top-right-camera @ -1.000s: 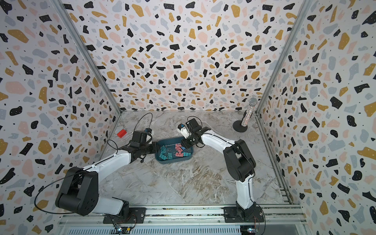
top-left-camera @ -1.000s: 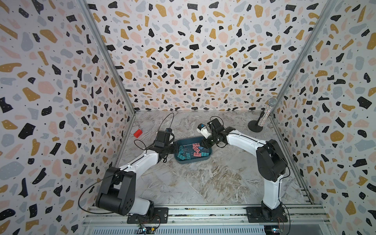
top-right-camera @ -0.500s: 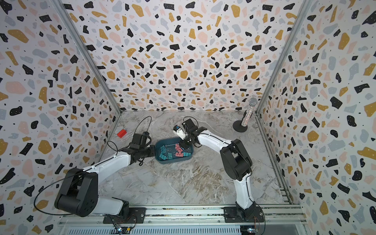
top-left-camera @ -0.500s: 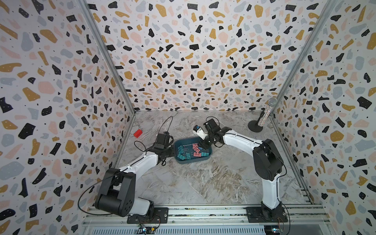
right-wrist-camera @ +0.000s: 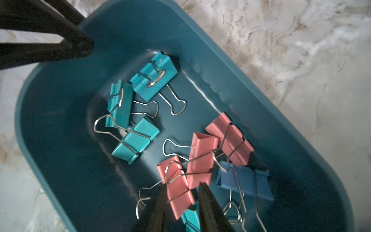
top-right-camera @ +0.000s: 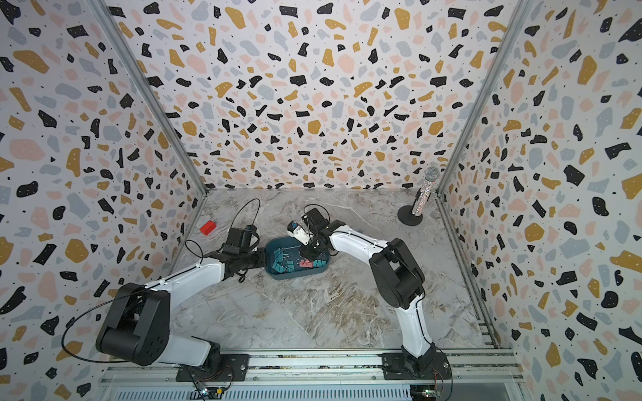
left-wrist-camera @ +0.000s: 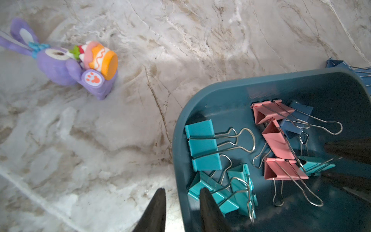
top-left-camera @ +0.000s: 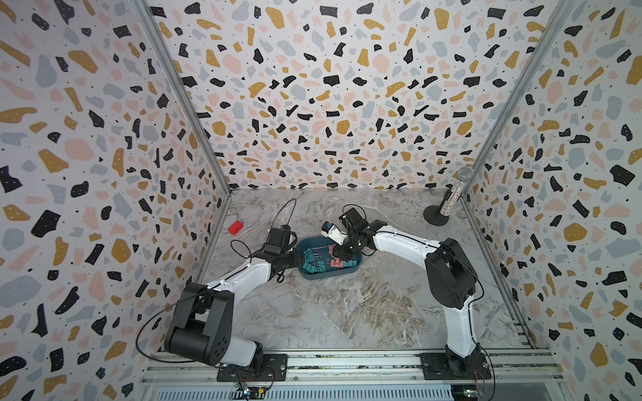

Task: Take out the binder clips from the storage box
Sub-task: Pick up the binder clip from the storage box.

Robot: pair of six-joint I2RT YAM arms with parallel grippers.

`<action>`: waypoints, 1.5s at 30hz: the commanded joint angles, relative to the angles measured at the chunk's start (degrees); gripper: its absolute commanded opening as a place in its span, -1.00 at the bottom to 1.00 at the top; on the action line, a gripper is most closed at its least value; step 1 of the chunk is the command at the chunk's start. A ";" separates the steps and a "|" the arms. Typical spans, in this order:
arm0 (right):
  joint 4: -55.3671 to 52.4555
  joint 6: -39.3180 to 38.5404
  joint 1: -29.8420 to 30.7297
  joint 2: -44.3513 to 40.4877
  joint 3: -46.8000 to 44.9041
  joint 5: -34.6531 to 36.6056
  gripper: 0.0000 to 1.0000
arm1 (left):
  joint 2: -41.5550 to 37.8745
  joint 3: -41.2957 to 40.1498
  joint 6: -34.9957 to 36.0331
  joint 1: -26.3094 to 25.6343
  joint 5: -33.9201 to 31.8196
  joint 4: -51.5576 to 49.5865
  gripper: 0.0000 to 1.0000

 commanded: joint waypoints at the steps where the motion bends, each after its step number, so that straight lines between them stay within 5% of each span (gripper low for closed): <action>1: -1.53 -0.79 0.83 -0.22 2.03 0.96 -0.33 | 0.64 -0.75 -0.67 0.28 1.12 1.97 -0.36; 23: -2.34 -0.53 2.04 3.93 5.42 5.75 -0.30 | 1.22 -1.07 -0.58 0.64 2.66 2.94 -0.38; 35: -1.35 -0.07 2.18 2.62 4.66 8.02 -0.85 | 1.26 -1.30 -0.58 0.72 2.66 3.03 -0.38; 45: -1.14 -0.53 2.08 -4.20 2.67 7.87 -0.96 | 1.34 -1.37 -0.54 0.83 2.74 3.07 -0.38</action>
